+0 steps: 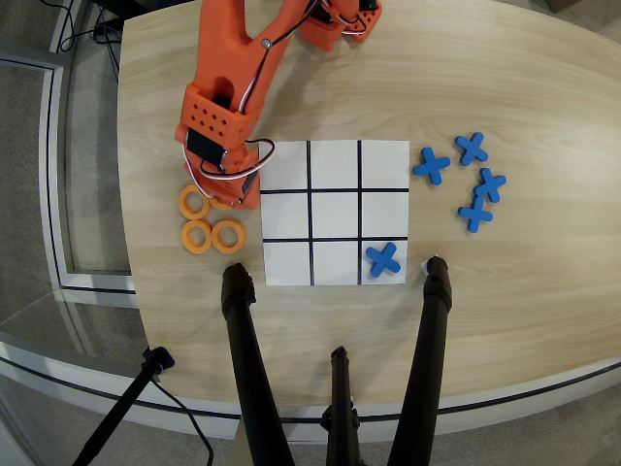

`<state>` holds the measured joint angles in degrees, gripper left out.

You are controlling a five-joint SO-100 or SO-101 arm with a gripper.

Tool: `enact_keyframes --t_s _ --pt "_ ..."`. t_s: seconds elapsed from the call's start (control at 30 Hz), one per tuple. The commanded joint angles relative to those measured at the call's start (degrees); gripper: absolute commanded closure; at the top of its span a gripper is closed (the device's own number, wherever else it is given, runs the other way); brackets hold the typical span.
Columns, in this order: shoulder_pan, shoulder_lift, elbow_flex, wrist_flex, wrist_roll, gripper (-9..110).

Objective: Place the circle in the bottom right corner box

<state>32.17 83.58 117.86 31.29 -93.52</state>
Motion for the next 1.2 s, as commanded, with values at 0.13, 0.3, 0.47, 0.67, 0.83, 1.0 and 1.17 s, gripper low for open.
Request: enact_keyframes --t_s 0.13,0.3,0.47,0.67,0.83,1.0,1.17 --pt "1.7 2.3 4.5 1.3 -3.7 82" --pt "3.8 3.6 5.4 5.0 -6.5 82" --pt "6.4 4.7 5.5 11.5 -8.7 82" --pt "9.2 5.4 5.1 18.4 -8.9 82" --pt "10.0 5.2 5.2 18.5 -8.4 84" --pt "10.4 5.1 5.9 18.4 -8.9 102" --pt "11.0 7.3 9.1 15.4 -11.0 102"
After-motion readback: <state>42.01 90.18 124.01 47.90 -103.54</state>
